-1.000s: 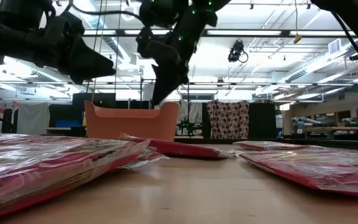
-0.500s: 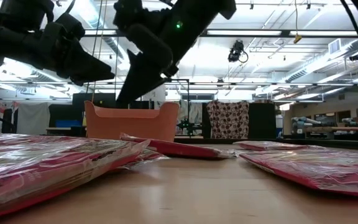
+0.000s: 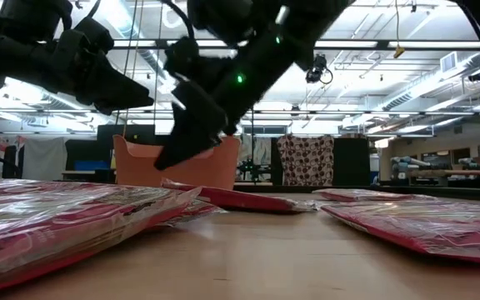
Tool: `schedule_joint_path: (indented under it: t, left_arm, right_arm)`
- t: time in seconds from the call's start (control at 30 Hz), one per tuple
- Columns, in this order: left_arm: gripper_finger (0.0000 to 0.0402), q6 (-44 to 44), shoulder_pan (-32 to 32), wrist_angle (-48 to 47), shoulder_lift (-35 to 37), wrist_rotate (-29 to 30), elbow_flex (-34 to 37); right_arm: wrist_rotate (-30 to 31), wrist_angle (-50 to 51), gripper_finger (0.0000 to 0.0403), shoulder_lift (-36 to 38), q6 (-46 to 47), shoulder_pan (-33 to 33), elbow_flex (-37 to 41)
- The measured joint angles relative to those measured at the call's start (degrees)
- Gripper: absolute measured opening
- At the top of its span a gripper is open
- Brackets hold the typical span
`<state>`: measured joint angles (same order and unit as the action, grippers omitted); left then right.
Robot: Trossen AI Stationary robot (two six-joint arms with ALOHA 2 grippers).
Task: Sort popcorn bags into baskets
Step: Put the popcorn bag into the orange bin
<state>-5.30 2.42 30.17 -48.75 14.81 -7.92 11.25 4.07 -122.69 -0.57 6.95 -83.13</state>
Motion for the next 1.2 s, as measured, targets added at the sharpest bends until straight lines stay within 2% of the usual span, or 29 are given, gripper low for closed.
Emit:
schedule_joint_path:
  t: [0.23, 0.4, 0.53, 0.8, 0.97, 1.2]
  left_arm:
    - [0.0181, 0.07, 0.00, 0.02, 0.00, 0.00, 0.00]
    - [0.0181, 0.15, 0.00, 0.02, 0.00, 0.00, 0.00]
    - [0.0181, 0.35, 0.00, 0.01, 0.00, 0.00, 0.00]
    - [0.0181, 1.49, 0.02, -0.02, 0.00, 0.00, 0.00]
    - [0.0181, 1.55, 0.02, -0.02, 0.00, 0.00, 0.00]
    - [0.0181, 1.50, 0.02, -0.02, 0.00, 0.00, 0.00]
  right_arm:
    - [-4.11, -10.10, 0.0241, 0.00, -5.22, -1.76, 7.66]
    - [-3.44, -12.26, 0.0213, 0.00, -7.52, -2.85, 11.01]
    - [-3.44, -11.97, 0.0159, 0.03, -7.18, -3.76, 11.28]
    - [-3.88, -10.64, 0.0015, 0.24, -7.44, -4.09, 11.26]
    - [-3.83, -7.68, 0.0021, 1.92, -8.13, -4.09, 10.23]
    - [-3.59, 2.45, 0.0008, 4.81, -10.55, -4.45, 3.01]
